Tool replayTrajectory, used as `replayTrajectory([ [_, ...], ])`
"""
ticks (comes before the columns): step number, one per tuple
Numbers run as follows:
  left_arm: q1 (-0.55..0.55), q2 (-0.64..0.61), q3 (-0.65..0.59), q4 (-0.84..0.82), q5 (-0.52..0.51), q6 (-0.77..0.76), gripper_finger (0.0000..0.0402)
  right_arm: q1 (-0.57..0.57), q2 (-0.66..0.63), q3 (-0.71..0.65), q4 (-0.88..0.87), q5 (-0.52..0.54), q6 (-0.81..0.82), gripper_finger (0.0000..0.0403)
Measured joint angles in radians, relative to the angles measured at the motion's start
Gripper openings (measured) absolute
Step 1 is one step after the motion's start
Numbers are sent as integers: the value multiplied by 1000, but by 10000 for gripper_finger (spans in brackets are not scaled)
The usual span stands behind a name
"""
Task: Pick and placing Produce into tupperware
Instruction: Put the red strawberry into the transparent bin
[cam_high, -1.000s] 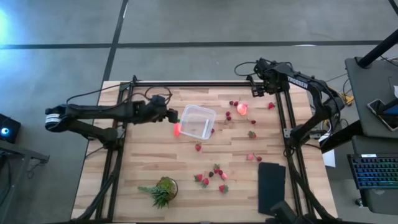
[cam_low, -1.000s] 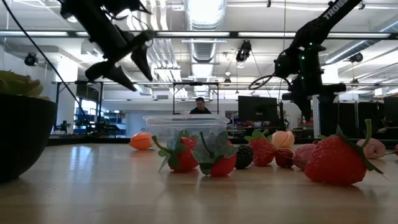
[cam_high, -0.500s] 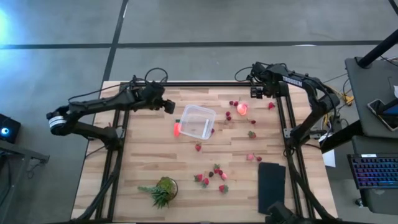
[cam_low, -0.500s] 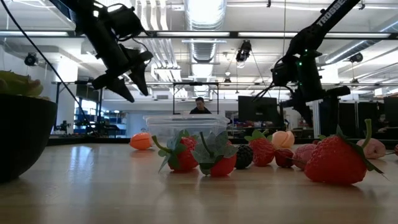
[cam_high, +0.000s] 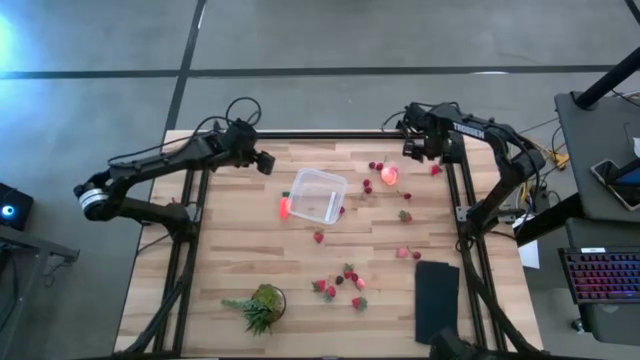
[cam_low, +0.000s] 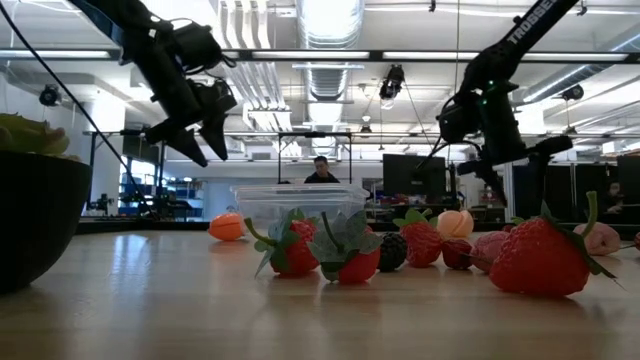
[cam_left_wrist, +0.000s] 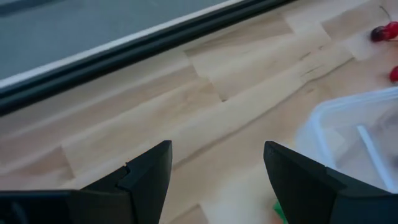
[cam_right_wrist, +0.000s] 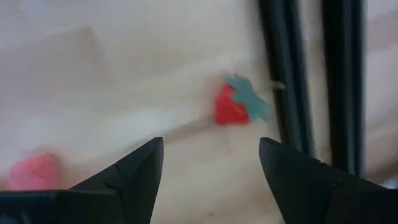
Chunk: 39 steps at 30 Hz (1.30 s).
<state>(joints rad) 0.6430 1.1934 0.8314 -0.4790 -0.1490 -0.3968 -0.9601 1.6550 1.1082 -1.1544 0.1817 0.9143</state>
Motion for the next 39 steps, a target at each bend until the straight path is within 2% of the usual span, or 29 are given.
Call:
replayTrajectory([
  [5, 34, 3, 0, 1, -1, 60, 240, 8, -6, -32, -164, 44, 125, 258],
  [8, 51, 15, 0, 1, 0, 86, 240, 9, -22, -70, -195, 46, 200, 258],
  [17, 65, 83, 4, 31, 31, 150, 240, 9, -76, -164, 7, 24, 346, 258],
  [24, 65, 109, 4, 26, 54, 151, 240, 9, -78, -190, 59, 45, 425, 258],
  [28, 65, 101, 4, 28, 53, 173, 240, 9, -78, -186, 132, 47, 427, 258],
  [33, 66, 98, 5, 31, 53, 176, 240, 3, -80, -186, 141, 85, 423, 258],
  [39, 67, 97, 5, 38, 52, 175, 240, -28, -80, -230, 202, 82, 435, 258],
])
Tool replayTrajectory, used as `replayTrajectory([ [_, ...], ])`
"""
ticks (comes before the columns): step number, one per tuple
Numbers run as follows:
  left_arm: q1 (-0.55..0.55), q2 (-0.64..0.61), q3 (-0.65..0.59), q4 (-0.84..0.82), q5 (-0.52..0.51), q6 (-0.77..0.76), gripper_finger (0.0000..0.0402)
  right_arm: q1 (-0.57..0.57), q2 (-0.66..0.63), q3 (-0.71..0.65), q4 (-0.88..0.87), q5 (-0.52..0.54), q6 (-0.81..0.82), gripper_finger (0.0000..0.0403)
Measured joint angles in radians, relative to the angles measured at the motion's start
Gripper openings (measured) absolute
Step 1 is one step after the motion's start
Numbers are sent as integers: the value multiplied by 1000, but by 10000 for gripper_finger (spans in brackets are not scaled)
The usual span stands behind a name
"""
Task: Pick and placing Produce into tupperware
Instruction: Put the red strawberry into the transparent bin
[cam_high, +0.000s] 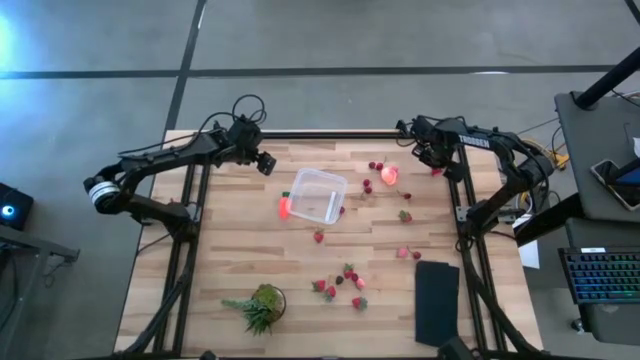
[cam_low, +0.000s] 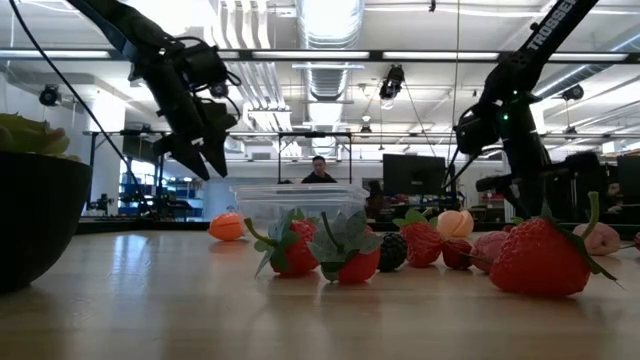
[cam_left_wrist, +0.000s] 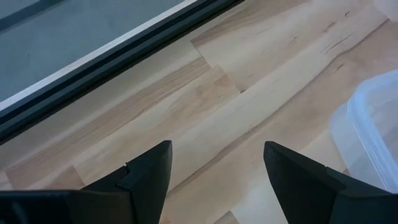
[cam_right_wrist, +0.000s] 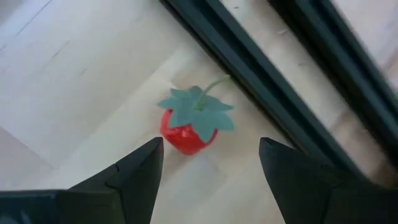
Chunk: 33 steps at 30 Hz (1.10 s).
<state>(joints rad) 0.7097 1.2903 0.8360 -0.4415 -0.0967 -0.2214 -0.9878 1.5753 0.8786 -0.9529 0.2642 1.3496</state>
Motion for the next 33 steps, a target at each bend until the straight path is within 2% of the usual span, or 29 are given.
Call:
replayTrajectory([
  [5, 0, 0, 0, 17, 0, 0, 240, -4, 0, -36, 90, 7, 12, 258],
  [15, 0, 0, 0, 15, 0, -3, 240, -5, 0, -69, 128, 73, 12, 256],
  [21, 0, 0, 0, 15, 0, -3, 240, -4, 0, -84, 190, 54, 12, 230],
  [33, 0, 0, 0, 15, -1, -3, 240, -6, 1, -95, 205, 52, 7, 186],
])
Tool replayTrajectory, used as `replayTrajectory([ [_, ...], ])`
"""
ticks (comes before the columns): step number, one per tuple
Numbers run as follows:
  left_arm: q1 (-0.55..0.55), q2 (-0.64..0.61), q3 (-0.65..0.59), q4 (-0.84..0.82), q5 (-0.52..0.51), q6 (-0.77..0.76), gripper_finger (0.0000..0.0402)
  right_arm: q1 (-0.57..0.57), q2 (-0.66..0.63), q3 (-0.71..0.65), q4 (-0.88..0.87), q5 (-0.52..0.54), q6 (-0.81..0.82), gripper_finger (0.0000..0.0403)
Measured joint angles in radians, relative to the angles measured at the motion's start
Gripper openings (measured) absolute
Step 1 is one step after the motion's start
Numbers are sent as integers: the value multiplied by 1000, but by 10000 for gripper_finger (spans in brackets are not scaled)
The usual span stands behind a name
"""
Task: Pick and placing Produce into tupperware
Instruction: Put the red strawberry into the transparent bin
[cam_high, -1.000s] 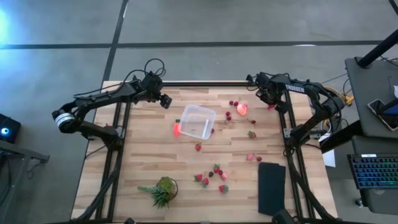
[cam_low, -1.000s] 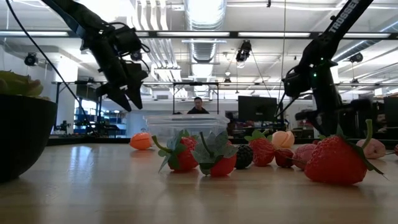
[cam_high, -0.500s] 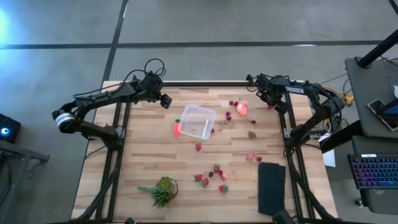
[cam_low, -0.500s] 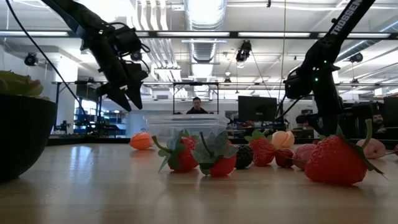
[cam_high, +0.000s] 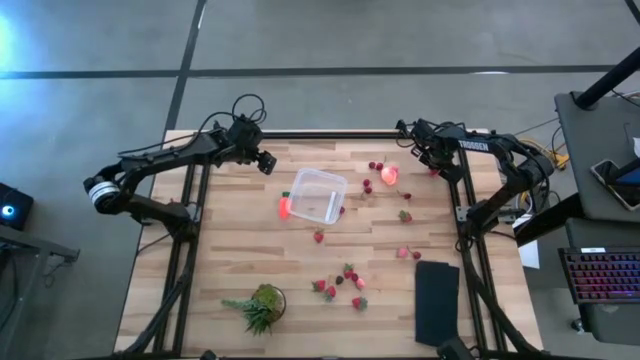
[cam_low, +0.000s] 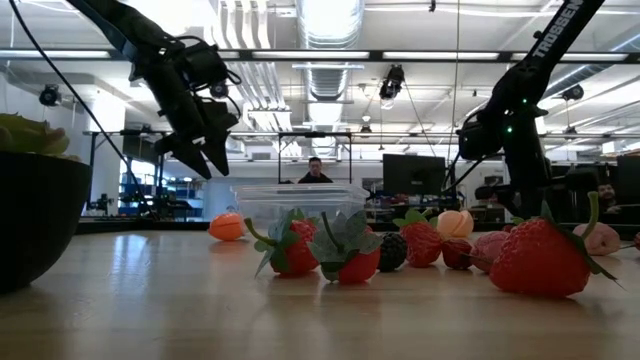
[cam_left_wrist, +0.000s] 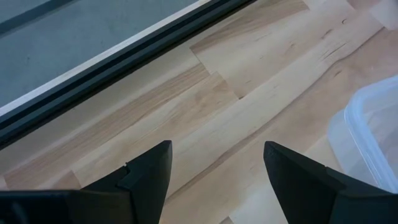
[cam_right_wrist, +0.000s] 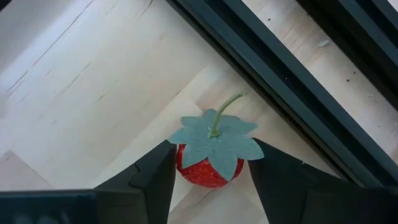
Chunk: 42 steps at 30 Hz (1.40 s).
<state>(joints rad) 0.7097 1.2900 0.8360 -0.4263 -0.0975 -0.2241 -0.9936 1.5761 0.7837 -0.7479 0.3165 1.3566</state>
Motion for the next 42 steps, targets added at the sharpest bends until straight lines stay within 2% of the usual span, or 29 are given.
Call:
replayTrajectory([
  [11, 0, 0, 0, 0, 0, 0, 240, 0, 0, -2, 11, 7, -25, 139],
  [19, 0, 0, 0, 0, 0, -3, 240, 32, -22, 32, 20, -10, -123, 157],
  [24, 0, 0, 0, 0, 0, -5, 240, 86, -63, 89, 23, -50, -221, 153],
  [28, 0, 0, 0, 0, 0, -6, 240, 159, -101, 134, 33, -191, -270, 143],
  [33, 0, 0, 1, 0, 1, -59, 240, 312, -112, 195, 100, -371, -408, 150],
  [38, 0, -7, 1, 0, 15, -84, 240, 463, -55, 254, 199, -402, -484, 157],
  [42, -4, -27, 1, -1, 67, -88, 240, 527, 28, 344, 218, -398, -553, 153],
])
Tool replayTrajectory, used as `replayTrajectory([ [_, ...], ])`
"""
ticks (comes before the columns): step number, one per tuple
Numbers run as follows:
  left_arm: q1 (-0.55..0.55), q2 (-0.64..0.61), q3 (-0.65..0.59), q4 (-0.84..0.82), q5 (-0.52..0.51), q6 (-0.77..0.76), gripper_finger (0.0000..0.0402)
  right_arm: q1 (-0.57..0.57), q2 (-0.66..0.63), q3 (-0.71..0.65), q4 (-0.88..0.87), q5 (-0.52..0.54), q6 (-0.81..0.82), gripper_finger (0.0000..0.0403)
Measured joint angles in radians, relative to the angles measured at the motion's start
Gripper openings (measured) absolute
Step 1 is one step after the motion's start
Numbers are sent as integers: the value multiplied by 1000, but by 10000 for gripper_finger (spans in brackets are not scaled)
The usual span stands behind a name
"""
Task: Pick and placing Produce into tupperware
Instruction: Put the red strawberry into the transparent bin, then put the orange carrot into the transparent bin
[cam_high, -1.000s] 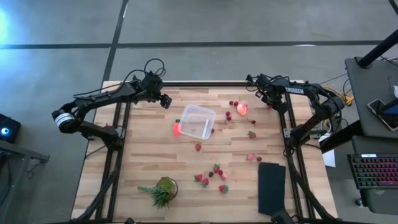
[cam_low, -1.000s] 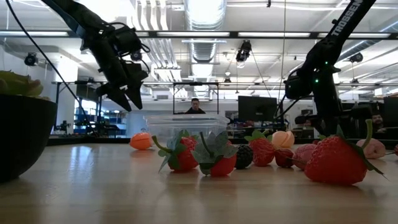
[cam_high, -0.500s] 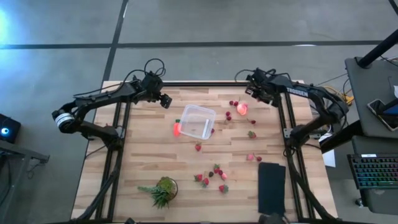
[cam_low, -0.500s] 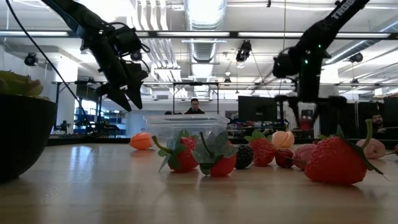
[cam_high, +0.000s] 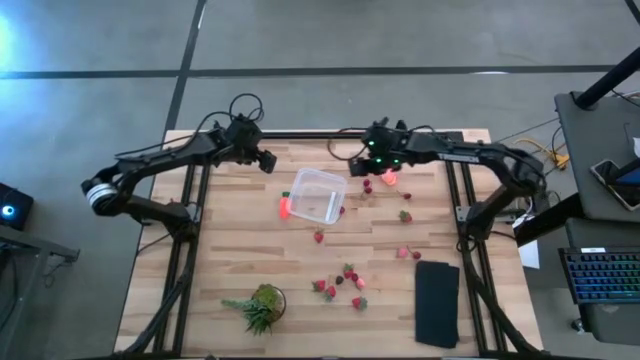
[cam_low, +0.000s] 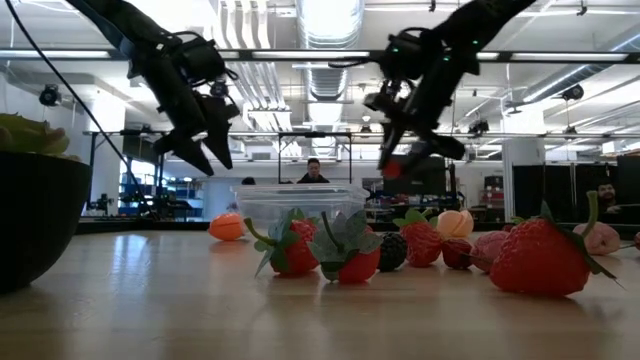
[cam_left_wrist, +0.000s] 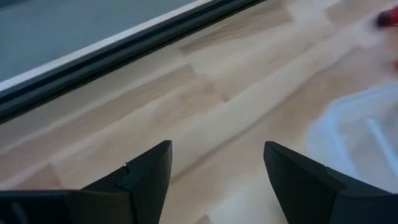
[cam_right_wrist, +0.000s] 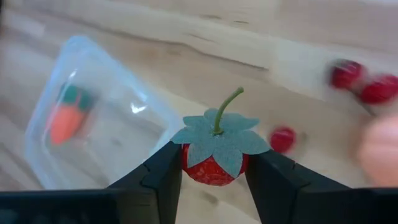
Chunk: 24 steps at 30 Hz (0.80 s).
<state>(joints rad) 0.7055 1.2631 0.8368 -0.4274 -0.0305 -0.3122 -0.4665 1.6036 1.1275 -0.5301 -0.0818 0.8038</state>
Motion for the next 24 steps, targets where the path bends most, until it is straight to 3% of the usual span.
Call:
replayTrajectory([
  [4, -5, -25, 0, -1, 71, -59, 240, 36, 102, 112, -7, -13, -111, 148],
  [9, -9, -65, -4, -4, 142, -146, 240, 74, 238, 256, -31, -105, -212, 151],
  [13, -24, -97, -9, -43, 160, -187, 240, 118, 328, 339, -111, -113, -265, 161],
  [24, -110, -214, -37, -97, 160, -296, 240, 212, 383, 414, -179, 42, -393, 216],
])
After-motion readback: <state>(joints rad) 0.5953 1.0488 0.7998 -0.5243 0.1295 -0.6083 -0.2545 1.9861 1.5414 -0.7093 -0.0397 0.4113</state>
